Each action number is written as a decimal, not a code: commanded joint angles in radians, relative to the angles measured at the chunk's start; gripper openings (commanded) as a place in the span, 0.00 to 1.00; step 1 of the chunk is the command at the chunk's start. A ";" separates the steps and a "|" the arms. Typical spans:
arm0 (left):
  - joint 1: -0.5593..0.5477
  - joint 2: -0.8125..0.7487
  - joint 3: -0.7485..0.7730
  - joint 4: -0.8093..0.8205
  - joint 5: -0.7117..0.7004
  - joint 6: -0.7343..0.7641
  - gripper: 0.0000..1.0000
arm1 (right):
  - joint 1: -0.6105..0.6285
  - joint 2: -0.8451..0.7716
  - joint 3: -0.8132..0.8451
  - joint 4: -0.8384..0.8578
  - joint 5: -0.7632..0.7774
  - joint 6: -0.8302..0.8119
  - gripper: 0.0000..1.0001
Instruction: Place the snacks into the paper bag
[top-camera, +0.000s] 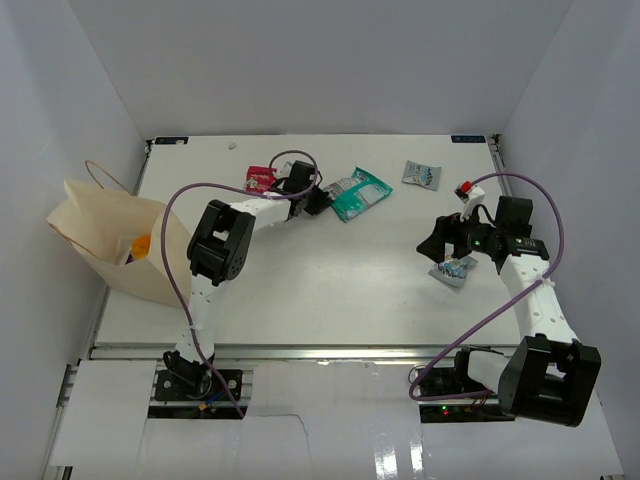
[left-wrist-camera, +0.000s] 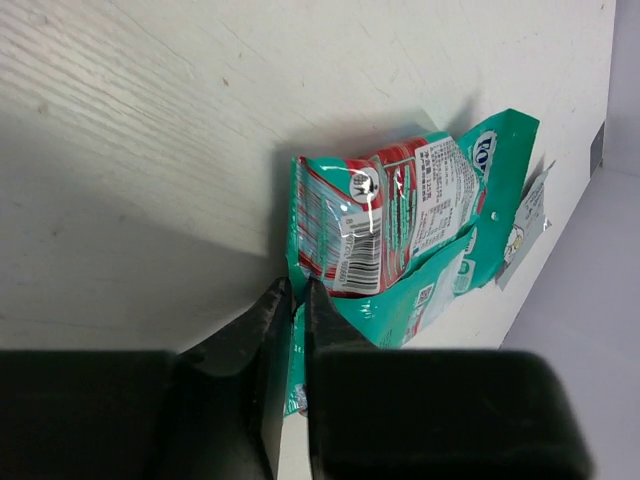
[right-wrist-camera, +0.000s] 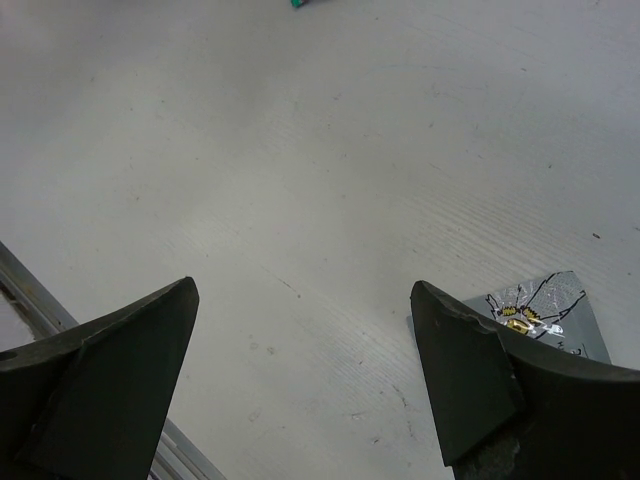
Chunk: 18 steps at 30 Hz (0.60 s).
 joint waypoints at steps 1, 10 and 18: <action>0.026 -0.026 -0.032 0.051 0.026 0.035 0.18 | -0.006 -0.017 -0.004 0.009 -0.038 -0.011 0.92; 0.041 -0.066 -0.055 0.106 0.096 0.137 0.00 | -0.008 -0.021 -0.005 0.007 -0.050 -0.012 0.92; 0.044 -0.151 -0.106 0.242 0.145 0.158 0.00 | -0.008 -0.023 -0.004 0.007 -0.058 -0.012 0.92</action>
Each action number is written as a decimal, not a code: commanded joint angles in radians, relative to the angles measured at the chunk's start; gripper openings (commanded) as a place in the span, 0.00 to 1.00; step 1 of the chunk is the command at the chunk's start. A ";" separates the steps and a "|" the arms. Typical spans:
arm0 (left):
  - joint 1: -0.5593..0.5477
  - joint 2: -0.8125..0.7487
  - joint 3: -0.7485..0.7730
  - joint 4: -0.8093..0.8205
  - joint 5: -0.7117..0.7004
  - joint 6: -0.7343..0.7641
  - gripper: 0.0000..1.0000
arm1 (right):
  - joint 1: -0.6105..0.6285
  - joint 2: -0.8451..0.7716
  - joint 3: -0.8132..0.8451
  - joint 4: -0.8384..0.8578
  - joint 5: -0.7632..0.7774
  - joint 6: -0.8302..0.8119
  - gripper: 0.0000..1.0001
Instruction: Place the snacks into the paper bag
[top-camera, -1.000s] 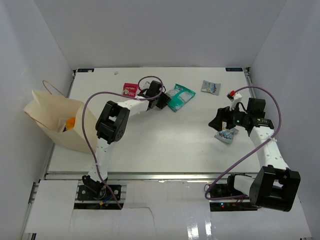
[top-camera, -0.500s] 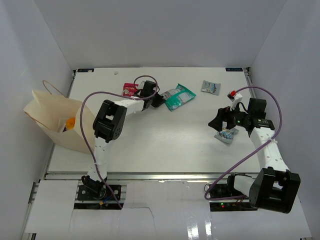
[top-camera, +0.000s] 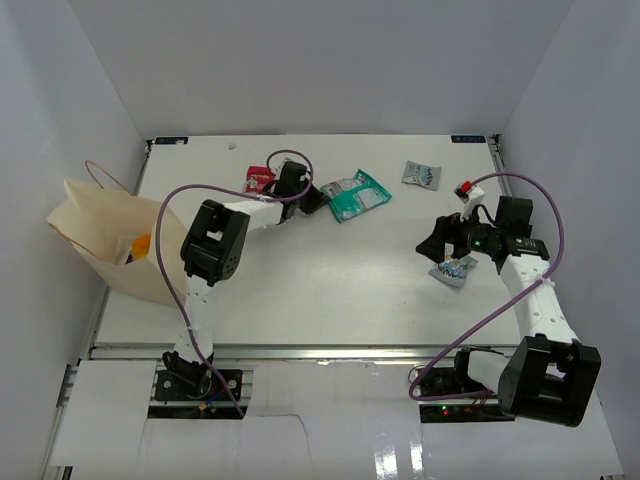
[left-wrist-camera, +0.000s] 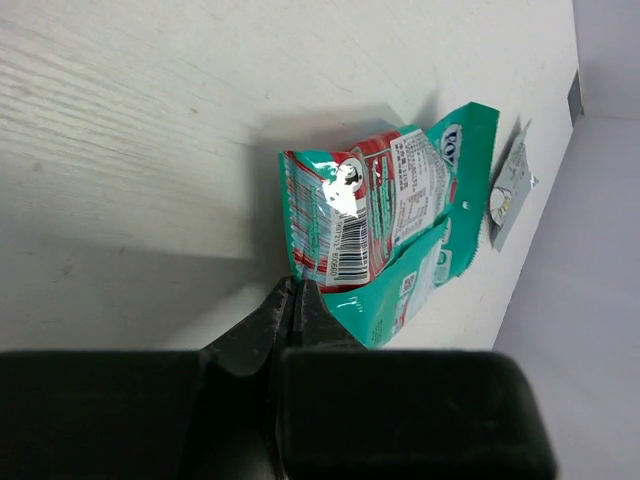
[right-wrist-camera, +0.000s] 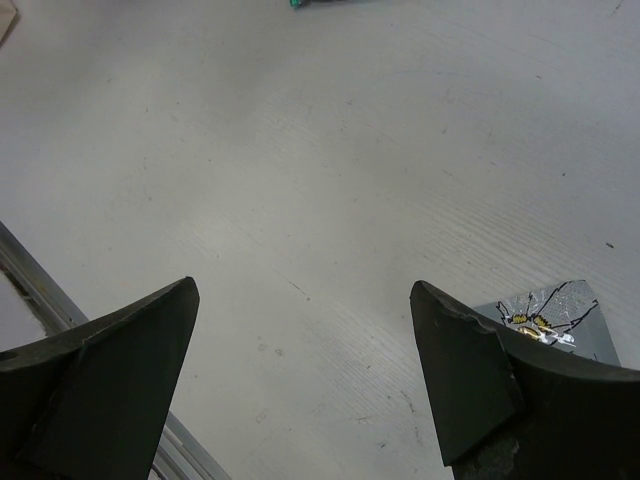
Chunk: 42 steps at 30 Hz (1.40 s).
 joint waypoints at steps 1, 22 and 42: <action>0.006 -0.130 0.003 0.073 0.064 0.050 0.00 | -0.005 -0.023 -0.005 0.007 -0.025 -0.012 0.92; 0.009 -0.399 -0.206 0.057 0.153 0.142 0.00 | 0.040 0.022 0.001 0.062 -0.169 -0.038 0.89; 0.010 -0.531 -0.250 0.040 0.168 0.114 0.00 | 0.583 0.152 0.159 0.168 0.173 -0.320 0.98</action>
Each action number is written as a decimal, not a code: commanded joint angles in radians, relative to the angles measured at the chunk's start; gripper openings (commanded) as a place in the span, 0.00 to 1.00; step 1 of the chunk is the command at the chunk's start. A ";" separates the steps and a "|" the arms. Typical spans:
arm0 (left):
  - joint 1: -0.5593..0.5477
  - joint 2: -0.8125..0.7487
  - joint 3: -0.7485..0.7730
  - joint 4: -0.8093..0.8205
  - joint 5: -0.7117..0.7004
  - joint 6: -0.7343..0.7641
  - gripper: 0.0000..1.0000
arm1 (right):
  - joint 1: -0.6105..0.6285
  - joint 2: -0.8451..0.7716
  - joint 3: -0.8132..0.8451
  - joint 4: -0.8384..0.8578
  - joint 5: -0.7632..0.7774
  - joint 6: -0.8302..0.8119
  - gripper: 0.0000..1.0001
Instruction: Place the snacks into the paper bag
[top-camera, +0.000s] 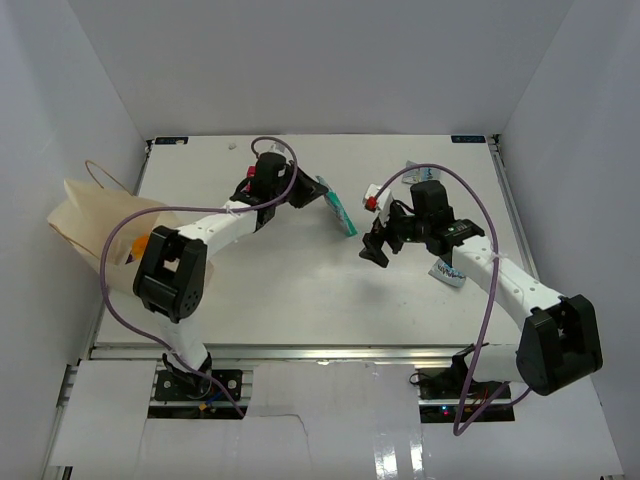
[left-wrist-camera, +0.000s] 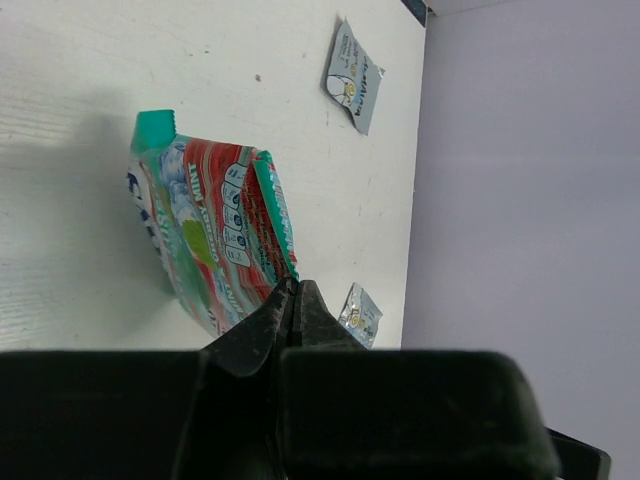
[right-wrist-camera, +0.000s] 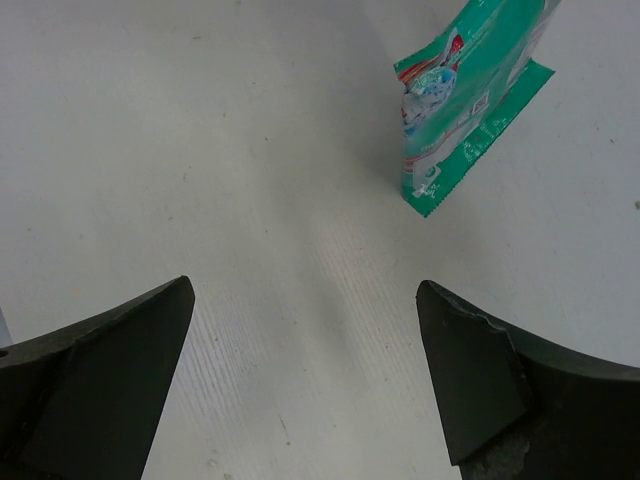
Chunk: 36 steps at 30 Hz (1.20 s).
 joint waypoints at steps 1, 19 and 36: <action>0.004 -0.121 0.024 0.010 0.014 0.036 0.00 | 0.001 -0.025 0.038 -0.024 -0.080 -0.092 0.98; 0.024 -0.601 0.102 -0.255 -0.203 0.235 0.00 | -0.136 -0.104 0.063 -0.042 -0.217 0.024 0.97; 0.024 -0.825 0.641 -0.668 -0.742 0.542 0.00 | -0.153 -0.108 0.007 -0.034 -0.234 0.029 0.97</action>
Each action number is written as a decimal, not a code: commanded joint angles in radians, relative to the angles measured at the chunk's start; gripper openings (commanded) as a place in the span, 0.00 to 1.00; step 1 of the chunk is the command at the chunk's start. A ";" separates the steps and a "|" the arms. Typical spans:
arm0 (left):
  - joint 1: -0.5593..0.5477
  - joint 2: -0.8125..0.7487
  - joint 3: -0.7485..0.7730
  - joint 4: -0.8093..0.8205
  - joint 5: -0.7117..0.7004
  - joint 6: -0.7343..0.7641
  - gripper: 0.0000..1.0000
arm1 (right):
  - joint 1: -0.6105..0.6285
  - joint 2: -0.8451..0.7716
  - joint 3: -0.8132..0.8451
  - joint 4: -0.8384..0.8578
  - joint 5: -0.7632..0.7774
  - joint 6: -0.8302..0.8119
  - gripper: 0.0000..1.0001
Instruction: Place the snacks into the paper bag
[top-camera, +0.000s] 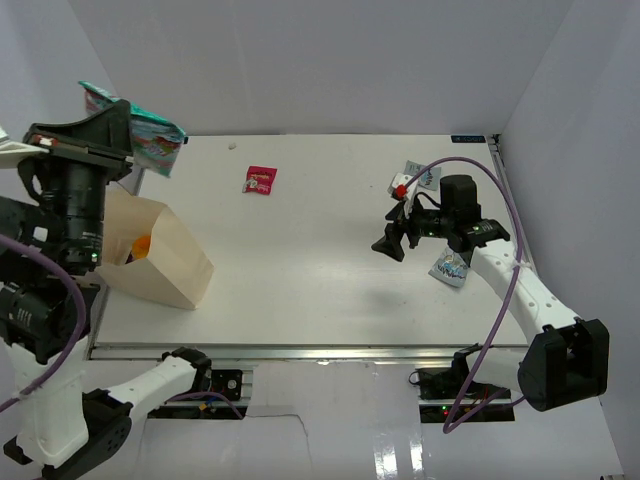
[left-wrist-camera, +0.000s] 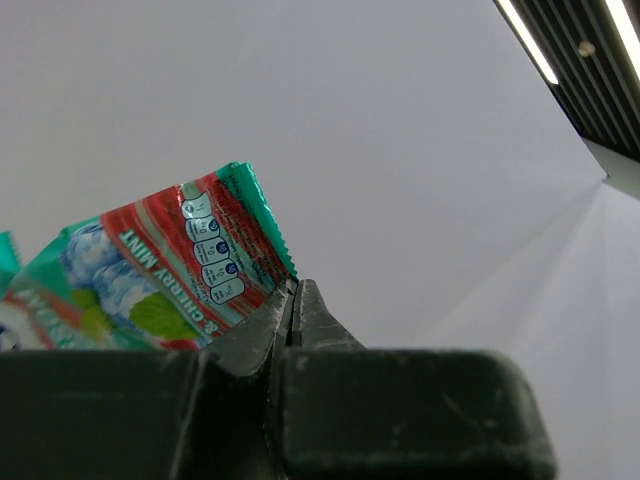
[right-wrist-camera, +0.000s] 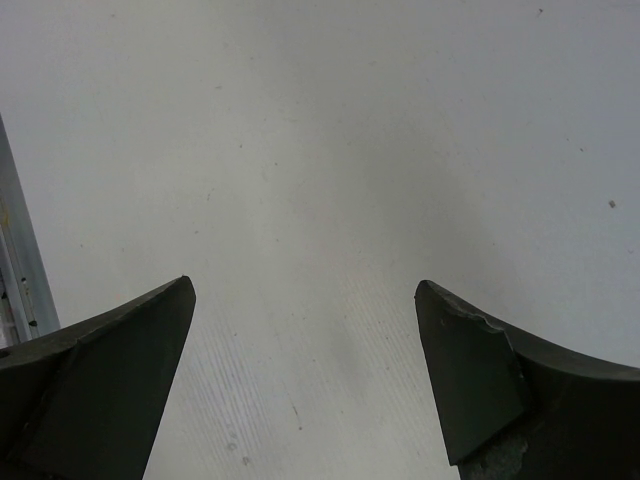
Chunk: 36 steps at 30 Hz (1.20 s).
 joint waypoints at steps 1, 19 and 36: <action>0.004 0.026 0.098 -0.075 -0.152 0.120 0.00 | -0.005 -0.018 -0.012 0.012 -0.026 0.009 0.97; -0.062 -0.023 -0.114 -0.010 -0.458 0.395 0.00 | -0.051 -0.064 -0.060 0.012 -0.026 0.006 0.97; -0.115 -0.168 -0.199 -0.144 -0.609 0.361 0.00 | -0.077 -0.074 -0.072 0.011 -0.044 0.005 0.97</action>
